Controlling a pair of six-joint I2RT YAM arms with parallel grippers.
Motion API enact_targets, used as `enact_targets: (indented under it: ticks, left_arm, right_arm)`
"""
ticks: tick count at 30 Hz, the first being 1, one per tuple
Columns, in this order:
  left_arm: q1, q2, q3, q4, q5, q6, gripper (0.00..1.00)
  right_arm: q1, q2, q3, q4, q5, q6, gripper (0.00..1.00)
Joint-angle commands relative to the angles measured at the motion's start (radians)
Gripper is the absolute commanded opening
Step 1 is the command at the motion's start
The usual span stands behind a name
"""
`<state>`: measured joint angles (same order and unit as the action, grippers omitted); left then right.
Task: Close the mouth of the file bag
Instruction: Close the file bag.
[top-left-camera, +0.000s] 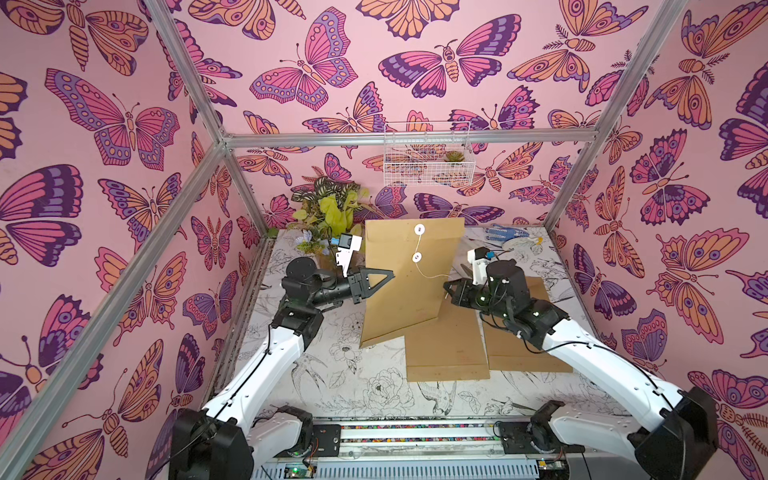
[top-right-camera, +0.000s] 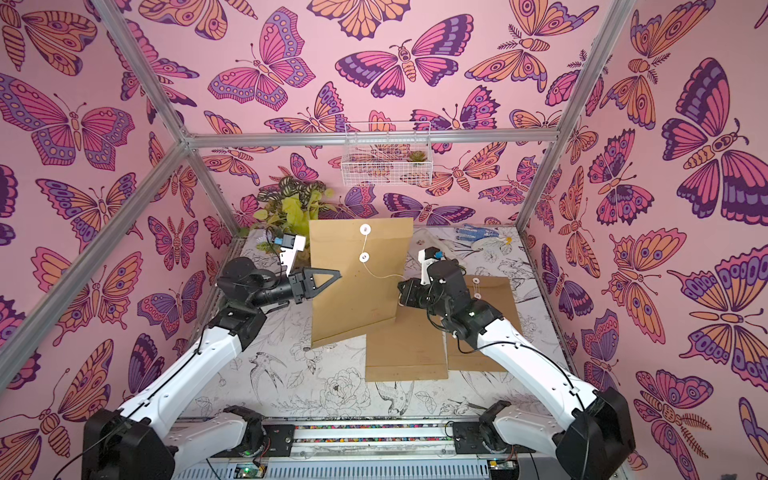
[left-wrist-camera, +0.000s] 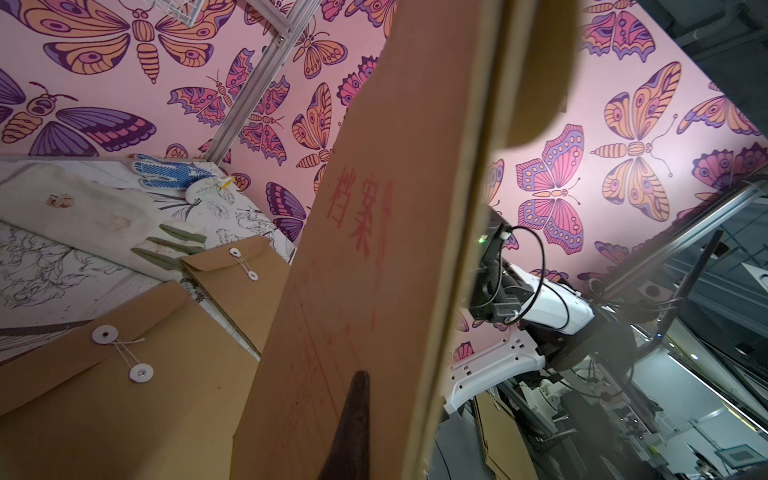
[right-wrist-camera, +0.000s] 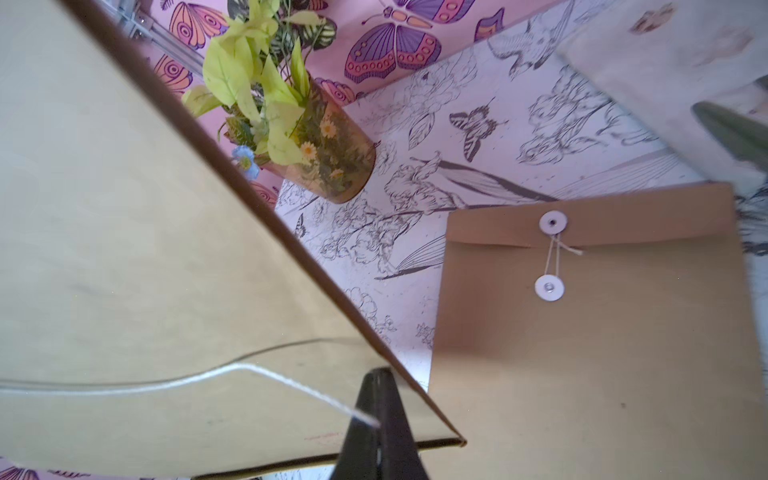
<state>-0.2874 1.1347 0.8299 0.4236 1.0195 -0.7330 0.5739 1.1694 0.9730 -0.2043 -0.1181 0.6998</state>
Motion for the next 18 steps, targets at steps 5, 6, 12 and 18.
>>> enact_targets:
  ticks: [5,6,12,18]
  left_arm:
    - [0.008,-0.007,-0.012,-0.151,-0.003,0.147,0.0]
    - [0.008,-0.004,-0.015,-0.152,-0.001,0.151,0.0]
    - [0.007,0.001,-0.026,-0.174,-0.003,0.159,0.0]
    - [0.008,-0.021,-0.023,-0.201,0.009,0.16,0.0]
  right_arm:
    - [-0.006,0.019,0.182,-0.176,0.222,-0.227,0.0]
    - [-0.007,0.02,0.2,-0.187,0.257,-0.249,0.0]
    - [-0.002,0.018,0.255,-0.196,0.341,-0.322,0.0]
    - [0.008,0.028,0.305,-0.189,0.351,-0.353,0.0]
